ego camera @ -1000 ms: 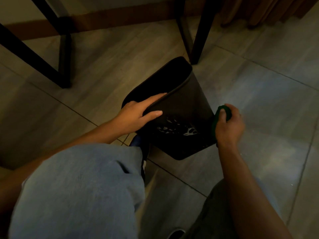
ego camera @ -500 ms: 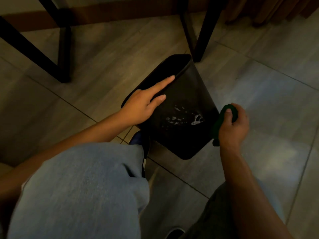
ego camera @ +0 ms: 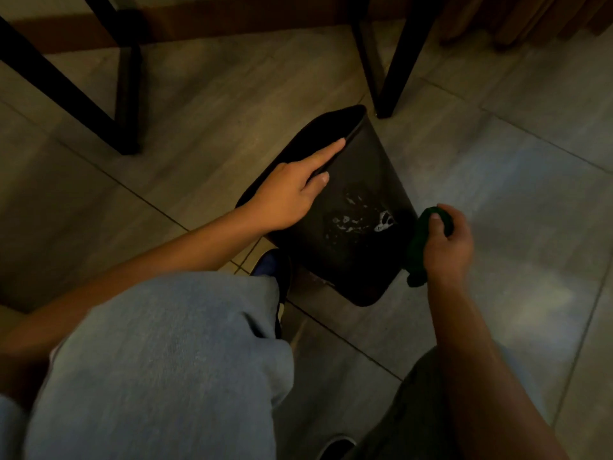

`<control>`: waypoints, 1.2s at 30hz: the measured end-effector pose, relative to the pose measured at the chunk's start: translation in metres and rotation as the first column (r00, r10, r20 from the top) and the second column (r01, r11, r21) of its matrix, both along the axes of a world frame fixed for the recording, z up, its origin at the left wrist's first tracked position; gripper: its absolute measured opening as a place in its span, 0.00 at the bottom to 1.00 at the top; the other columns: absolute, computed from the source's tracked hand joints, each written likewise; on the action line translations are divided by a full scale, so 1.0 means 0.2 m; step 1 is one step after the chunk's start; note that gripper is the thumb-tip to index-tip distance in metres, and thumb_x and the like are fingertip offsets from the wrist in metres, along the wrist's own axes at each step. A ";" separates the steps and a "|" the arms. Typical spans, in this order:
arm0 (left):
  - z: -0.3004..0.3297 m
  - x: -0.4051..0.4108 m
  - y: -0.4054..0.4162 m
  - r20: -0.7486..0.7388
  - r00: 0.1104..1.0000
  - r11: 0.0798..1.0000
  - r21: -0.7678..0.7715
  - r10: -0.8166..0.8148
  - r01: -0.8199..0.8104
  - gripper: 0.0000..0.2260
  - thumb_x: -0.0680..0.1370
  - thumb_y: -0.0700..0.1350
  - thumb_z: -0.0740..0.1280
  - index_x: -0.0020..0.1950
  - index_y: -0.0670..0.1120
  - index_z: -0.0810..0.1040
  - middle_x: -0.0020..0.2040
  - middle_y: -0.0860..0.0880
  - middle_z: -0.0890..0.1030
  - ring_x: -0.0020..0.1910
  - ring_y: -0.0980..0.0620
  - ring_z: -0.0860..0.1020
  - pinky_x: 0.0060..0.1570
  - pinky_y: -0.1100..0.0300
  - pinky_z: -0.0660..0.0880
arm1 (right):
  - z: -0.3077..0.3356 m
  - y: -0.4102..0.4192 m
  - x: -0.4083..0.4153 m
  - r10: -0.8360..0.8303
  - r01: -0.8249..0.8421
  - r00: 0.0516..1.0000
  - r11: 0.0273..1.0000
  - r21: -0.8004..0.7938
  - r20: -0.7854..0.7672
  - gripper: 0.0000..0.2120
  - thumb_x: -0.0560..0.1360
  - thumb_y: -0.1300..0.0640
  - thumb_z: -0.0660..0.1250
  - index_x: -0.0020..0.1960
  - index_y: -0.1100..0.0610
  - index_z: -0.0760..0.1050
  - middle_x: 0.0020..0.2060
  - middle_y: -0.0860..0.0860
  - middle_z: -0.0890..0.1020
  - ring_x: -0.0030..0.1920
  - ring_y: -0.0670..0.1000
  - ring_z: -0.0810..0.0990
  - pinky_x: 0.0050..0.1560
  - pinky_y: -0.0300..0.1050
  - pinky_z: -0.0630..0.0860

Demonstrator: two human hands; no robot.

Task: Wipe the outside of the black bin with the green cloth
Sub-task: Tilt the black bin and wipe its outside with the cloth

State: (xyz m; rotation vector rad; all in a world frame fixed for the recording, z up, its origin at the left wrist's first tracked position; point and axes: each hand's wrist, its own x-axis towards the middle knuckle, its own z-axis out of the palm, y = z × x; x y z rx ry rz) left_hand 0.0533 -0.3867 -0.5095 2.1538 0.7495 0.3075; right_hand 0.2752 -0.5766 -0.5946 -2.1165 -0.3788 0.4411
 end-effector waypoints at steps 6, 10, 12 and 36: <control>-0.06 -0.02 0.00 0.020 1.000 0.971 -0.239 -0.010 0.014 0.30 0.83 0.46 0.63 0.81 0.62 0.54 0.78 0.60 0.63 0.65 0.61 0.76 0.70 0.54 0.72 | 0.00 -0.04 0.15 -0.172 0.168 0.976 0.985 -0.041 -0.136 0.13 0.85 0.51 0.62 0.68 0.50 0.78 0.65 0.54 0.81 0.62 0.54 0.79 0.60 0.47 0.74; -0.10 -0.03 -0.01 0.004 1.000 0.955 -0.296 0.006 -0.005 0.30 0.83 0.46 0.62 0.81 0.62 0.54 0.79 0.60 0.60 0.77 0.57 0.65 0.76 0.51 0.65 | -0.05 0.00 0.12 -0.150 0.147 0.974 0.989 -0.034 -0.168 0.13 0.84 0.51 0.63 0.67 0.50 0.78 0.63 0.53 0.81 0.61 0.54 0.80 0.65 0.51 0.77; -0.11 -0.03 -0.02 0.027 0.999 0.945 -0.326 0.038 -0.027 0.29 0.83 0.46 0.62 0.81 0.61 0.54 0.81 0.56 0.61 0.78 0.55 0.64 0.76 0.49 0.65 | -0.07 0.01 0.07 -0.173 0.179 0.958 0.984 0.003 -0.228 0.13 0.83 0.52 0.65 0.66 0.50 0.79 0.62 0.54 0.82 0.62 0.55 0.81 0.68 0.54 0.77; -0.10 -0.01 -0.06 -0.024 0.998 0.979 -0.195 0.054 -0.057 0.34 0.79 0.52 0.64 0.81 0.61 0.50 0.76 0.42 0.70 0.71 0.38 0.72 0.72 0.48 0.66 | 0.28 0.65 -0.43 0.219 -0.303 0.889 0.939 0.160 0.402 0.15 0.81 0.52 0.64 0.66 0.51 0.81 0.61 0.53 0.81 0.62 0.54 0.78 0.60 0.51 0.77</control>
